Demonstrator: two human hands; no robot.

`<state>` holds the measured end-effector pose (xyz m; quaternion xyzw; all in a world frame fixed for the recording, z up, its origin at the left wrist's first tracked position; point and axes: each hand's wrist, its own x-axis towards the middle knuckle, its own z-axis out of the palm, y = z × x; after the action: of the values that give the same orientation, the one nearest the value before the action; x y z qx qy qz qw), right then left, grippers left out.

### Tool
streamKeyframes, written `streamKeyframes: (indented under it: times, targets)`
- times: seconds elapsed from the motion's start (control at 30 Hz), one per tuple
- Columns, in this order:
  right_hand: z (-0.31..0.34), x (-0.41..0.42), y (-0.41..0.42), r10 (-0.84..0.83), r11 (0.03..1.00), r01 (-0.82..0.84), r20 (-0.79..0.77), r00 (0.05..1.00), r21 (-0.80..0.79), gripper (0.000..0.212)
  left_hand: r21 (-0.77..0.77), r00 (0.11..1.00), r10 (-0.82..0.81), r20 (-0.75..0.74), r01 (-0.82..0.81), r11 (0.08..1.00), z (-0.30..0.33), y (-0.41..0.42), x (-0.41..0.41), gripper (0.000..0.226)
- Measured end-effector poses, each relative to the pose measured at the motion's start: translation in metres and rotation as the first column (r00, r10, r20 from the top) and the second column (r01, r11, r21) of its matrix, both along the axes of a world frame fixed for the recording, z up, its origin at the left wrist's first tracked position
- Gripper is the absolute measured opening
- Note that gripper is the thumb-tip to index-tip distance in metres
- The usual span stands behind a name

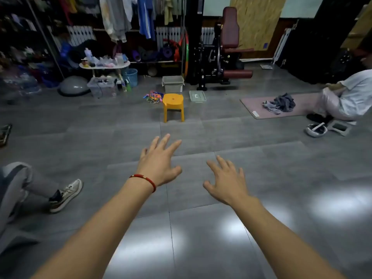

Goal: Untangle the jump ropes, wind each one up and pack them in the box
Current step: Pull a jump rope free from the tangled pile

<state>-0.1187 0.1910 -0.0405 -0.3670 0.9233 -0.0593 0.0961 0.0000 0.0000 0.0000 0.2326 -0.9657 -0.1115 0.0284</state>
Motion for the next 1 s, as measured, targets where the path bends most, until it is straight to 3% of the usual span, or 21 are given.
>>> streamKeyframes:
  times: [0.33, 0.6, 0.8, 1.0]
  targets:
    - [-0.056, -0.19, -0.119, -0.015, 0.998, 0.009, 0.096, 0.995, 0.056, 0.069, -0.029, 1.0, -0.001, 0.016, 0.002, 1.0, -0.031, -0.113, -0.184, 0.077]
    - [-0.049, -0.364, -0.204, -0.024, 0.998, 0.012, 0.176, 0.984, 0.069, 0.053, 0.117, 0.993, 0.107, -0.043, -0.101, 0.988, -0.024, -0.194, -0.349, 0.071]
    - [-0.058, -0.476, -0.305, 0.004, 0.998, -0.015, 0.162, 0.987, 0.066, 0.055, 0.162, 0.988, 0.112, -0.105, -0.095, 0.982, -0.047, -0.293, -0.462, 0.072]
    - [-0.082, -0.567, -0.423, -0.061, 0.995, 0.042, 0.208, 0.976, 0.093, 0.06, 0.162, 0.998, 0.036, -0.049, -0.027, 0.986, -0.075, -0.42, -0.572, 0.079]
